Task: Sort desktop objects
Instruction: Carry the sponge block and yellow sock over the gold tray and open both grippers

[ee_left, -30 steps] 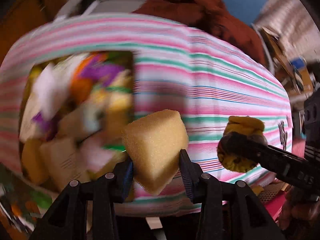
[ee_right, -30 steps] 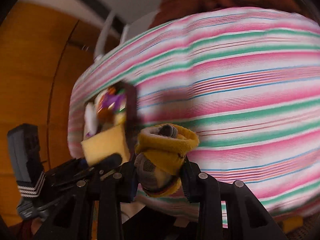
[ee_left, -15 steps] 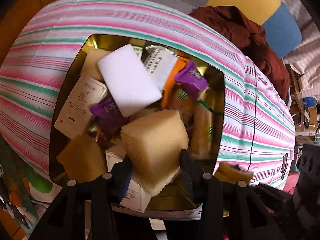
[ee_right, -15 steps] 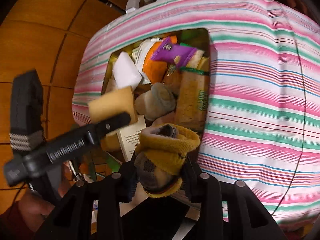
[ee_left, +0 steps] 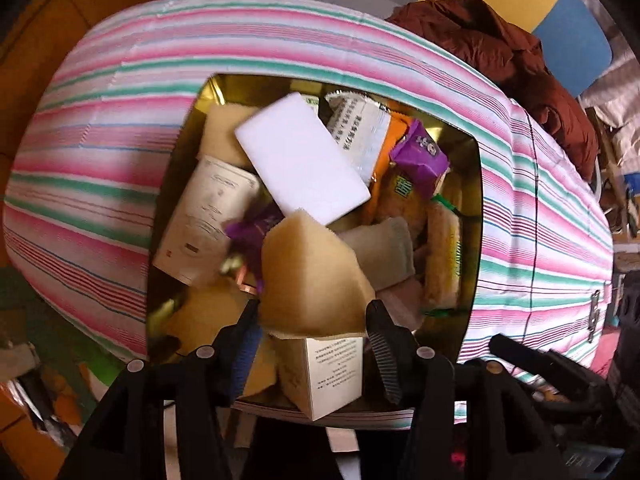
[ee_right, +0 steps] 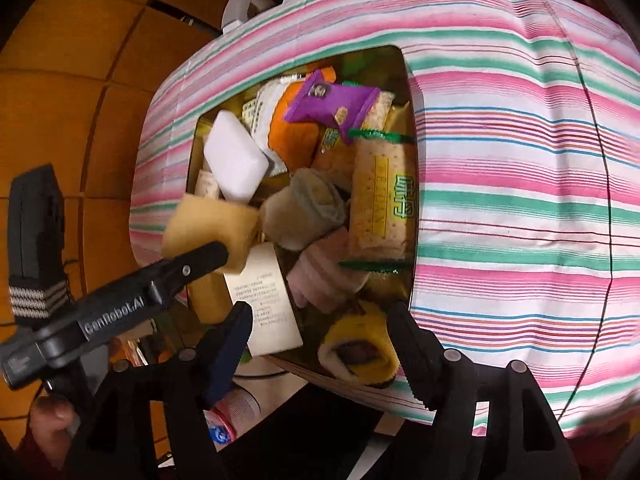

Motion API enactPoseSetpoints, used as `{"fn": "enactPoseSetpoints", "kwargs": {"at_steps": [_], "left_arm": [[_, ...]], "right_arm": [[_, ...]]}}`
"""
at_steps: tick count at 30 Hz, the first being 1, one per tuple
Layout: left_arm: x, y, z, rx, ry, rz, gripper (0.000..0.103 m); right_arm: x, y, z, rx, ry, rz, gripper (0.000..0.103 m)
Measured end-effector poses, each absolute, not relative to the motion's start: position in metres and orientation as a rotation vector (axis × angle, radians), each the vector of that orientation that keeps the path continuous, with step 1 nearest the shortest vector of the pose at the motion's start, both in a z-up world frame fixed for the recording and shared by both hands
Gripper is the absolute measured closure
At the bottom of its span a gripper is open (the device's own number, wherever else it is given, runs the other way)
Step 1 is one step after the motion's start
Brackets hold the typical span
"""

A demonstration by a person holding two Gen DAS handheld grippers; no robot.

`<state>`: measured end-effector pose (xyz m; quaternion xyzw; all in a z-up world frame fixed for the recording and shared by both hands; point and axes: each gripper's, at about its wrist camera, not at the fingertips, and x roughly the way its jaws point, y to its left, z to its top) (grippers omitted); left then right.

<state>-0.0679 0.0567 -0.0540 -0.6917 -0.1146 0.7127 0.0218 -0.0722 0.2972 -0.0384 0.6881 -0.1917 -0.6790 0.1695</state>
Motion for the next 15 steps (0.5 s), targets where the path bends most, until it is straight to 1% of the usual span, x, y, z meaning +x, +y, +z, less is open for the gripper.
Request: {"fn": "enactPoseSetpoints", "kwargs": {"at_steps": [15], "left_arm": [[-0.07,0.049,-0.03,-2.077,-0.238,2.325,0.05]], "right_arm": [[-0.08,0.287,-0.027,1.925,-0.569,-1.978,0.032]]}}
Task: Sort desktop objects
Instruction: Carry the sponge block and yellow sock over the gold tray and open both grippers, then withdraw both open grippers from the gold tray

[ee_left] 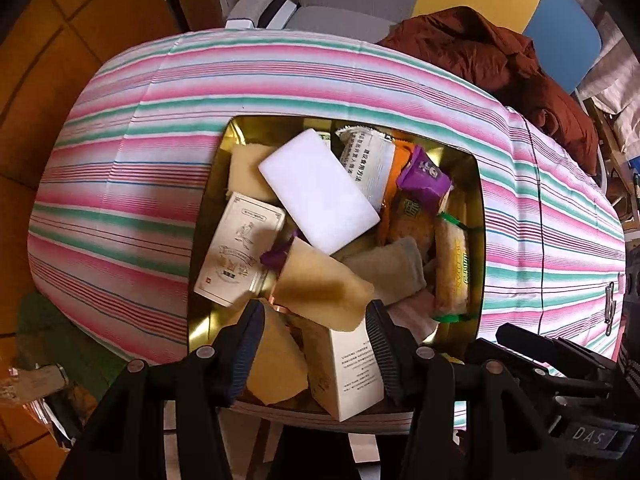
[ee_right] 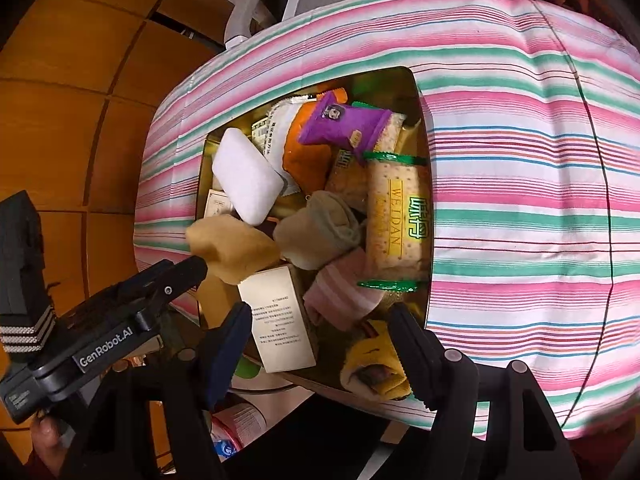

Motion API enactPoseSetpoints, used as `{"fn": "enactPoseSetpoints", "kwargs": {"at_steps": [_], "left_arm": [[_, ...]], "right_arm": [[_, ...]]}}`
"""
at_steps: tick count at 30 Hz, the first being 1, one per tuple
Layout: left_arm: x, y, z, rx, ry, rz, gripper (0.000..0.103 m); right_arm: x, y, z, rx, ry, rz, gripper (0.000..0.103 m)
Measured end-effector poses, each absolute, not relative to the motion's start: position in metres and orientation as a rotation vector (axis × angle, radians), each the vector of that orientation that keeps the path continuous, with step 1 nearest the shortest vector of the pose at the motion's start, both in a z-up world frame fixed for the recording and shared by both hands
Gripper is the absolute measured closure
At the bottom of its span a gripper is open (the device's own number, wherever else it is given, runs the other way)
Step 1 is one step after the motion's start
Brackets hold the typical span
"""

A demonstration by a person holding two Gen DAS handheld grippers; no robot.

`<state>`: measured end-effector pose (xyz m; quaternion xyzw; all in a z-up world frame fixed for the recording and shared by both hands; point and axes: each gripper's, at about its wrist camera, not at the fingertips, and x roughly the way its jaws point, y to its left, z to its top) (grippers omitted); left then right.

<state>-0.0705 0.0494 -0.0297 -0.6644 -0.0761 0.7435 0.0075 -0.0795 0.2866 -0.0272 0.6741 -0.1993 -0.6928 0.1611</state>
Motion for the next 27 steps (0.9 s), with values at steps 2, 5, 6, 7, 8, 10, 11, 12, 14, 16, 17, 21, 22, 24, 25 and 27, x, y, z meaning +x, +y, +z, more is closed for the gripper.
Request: {"fn": "enactPoseSetpoints", "kwargs": {"at_steps": [2,5,6,7,8,10,11,12,14,16,17,21,22,24,25,27], "left_arm": [[-0.07,0.048,-0.028,-2.076,-0.224,2.34,0.05],[-0.07,0.046,-0.023,-2.067,-0.186,2.367,0.051],[-0.069,0.046,-0.022,-2.058,-0.172,2.376,0.051],[-0.069,0.045,-0.019,-2.045,-0.176,2.378,0.052],[-0.068,0.042,-0.017,-2.028,-0.211,2.366,0.053],[-0.07,0.039,-0.012,-1.981,-0.273,2.333,0.063],[-0.072,0.038,-0.011,-1.961,-0.288,2.315,0.063],[-0.073,0.038,-0.01,-1.942,-0.301,2.292,0.063],[-0.074,0.04,-0.009,-1.926,-0.304,2.263,0.063],[-0.075,0.041,-0.008,-1.922,-0.285,2.272,0.063],[-0.075,0.042,-0.007,-1.914,-0.282,2.275,0.063],[-0.077,0.045,-0.004,-1.881,-0.289,2.253,0.063],[-0.078,0.046,-0.004,-1.877,-0.278,2.254,0.063],[-0.077,0.045,-0.005,-1.888,-0.266,2.257,0.063],[-0.075,0.045,-0.006,-1.898,-0.263,2.258,0.063],[-0.072,0.046,-0.008,-1.915,-0.249,2.271,0.063]], "right_arm": [[-0.08,0.285,-0.027,1.923,-0.573,-1.981,0.032],[-0.081,0.284,-0.025,1.917,-0.582,-1.992,0.032],[-0.081,0.284,-0.024,1.913,-0.585,-1.997,0.032],[-0.081,0.284,-0.023,1.909,-0.586,-2.002,0.032],[-0.082,0.283,-0.021,1.905,-0.584,-2.011,0.032],[-0.083,0.283,-0.017,1.893,-0.578,-2.026,0.032],[-0.084,0.282,-0.016,1.888,-0.578,-2.031,0.032],[-0.084,0.282,-0.015,1.884,-0.582,-2.035,0.032],[-0.085,0.281,-0.014,1.876,-0.597,-2.038,0.032],[-0.086,0.281,-0.014,1.872,-0.611,-2.04,0.032],[-0.085,0.281,-0.014,1.87,-0.617,-2.041,0.032],[-0.083,0.284,-0.015,1.87,-0.635,-2.046,0.032],[-0.083,0.285,-0.015,1.87,-0.641,-2.046,0.032],[-0.081,0.285,-0.015,1.87,-0.644,-2.044,0.032],[-0.081,0.285,-0.015,1.869,-0.643,-2.044,0.032],[-0.08,0.284,-0.015,1.868,-0.64,-2.04,0.031]]}}
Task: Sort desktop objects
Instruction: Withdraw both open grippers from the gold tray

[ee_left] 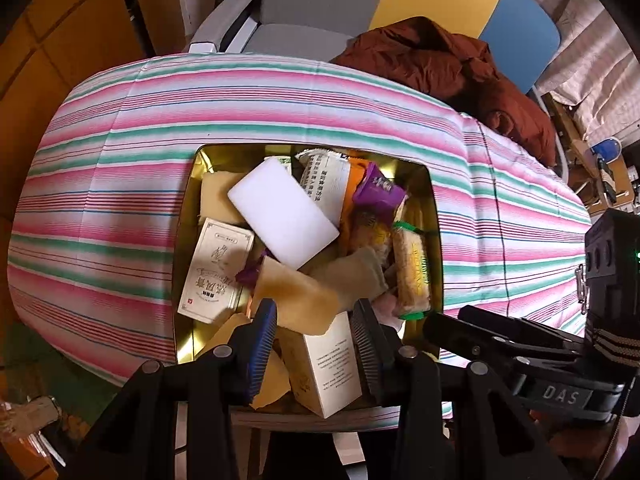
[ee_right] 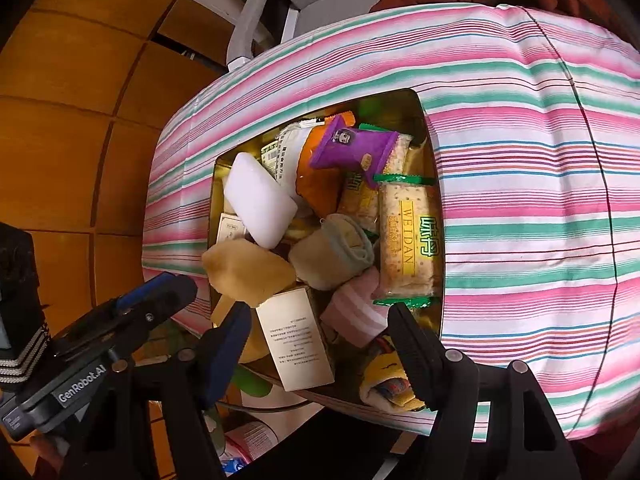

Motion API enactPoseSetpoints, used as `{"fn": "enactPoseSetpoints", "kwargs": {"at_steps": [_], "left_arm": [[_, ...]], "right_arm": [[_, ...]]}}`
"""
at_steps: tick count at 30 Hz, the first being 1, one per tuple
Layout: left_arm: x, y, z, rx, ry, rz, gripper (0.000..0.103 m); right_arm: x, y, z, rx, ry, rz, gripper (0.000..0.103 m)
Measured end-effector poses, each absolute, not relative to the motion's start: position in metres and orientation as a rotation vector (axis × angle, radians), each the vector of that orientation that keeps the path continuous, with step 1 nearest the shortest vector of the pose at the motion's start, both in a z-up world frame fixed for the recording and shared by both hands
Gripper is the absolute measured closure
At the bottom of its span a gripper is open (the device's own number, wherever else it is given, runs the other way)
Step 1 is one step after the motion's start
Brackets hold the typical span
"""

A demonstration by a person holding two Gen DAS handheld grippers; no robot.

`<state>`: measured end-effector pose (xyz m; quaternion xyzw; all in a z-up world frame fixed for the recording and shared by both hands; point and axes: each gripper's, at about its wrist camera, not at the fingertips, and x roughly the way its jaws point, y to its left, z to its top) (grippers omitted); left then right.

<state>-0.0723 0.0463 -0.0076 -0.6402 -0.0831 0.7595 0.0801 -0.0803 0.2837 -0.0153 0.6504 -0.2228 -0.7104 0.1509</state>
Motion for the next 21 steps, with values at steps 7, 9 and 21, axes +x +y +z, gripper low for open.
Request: {"fn": "enactPoseSetpoints", "kwargs": {"at_steps": [7,9,21], "left_arm": [[-0.066,0.05,-0.001,-1.894,-0.132,2.398,0.063],[-0.065,0.05,0.002,-1.874,-0.094,2.44,0.063],[-0.066,0.053,0.001,-1.881,-0.016,2.472,0.063]], "right_arm": [[-0.08,0.283,-0.015,1.866,-0.636,-2.045,0.031],[-0.08,0.282,-0.016,1.866,-0.639,-2.043,0.031],[-0.086,0.277,-0.019,1.876,-0.641,-2.039,0.03]]}}
